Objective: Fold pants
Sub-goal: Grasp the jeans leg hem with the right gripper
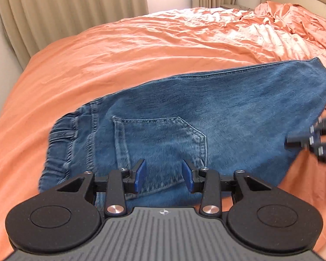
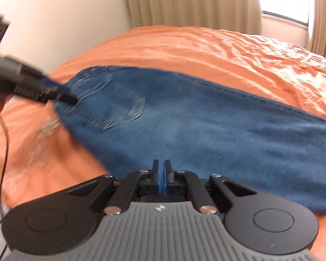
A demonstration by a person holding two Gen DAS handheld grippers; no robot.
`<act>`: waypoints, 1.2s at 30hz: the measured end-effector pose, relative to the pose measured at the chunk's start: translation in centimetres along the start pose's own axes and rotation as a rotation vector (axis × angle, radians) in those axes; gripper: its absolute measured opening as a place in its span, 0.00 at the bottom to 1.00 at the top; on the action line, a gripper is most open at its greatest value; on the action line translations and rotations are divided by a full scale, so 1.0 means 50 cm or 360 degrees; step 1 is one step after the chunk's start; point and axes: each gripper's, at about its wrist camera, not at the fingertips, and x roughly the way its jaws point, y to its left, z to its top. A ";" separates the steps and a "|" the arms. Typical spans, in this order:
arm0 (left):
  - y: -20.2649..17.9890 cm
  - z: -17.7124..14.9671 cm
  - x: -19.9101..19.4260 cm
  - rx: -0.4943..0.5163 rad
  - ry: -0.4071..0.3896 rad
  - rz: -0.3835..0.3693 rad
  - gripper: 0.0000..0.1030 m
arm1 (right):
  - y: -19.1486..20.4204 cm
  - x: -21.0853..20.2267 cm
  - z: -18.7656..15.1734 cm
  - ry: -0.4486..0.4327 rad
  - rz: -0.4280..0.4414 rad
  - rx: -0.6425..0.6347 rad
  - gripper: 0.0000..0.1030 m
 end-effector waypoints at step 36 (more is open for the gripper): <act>0.010 0.208 0.235 -0.0342 0.0036 0.0070 0.44 | -0.325 0.175 0.236 0.0089 -0.0062 0.0425 0.24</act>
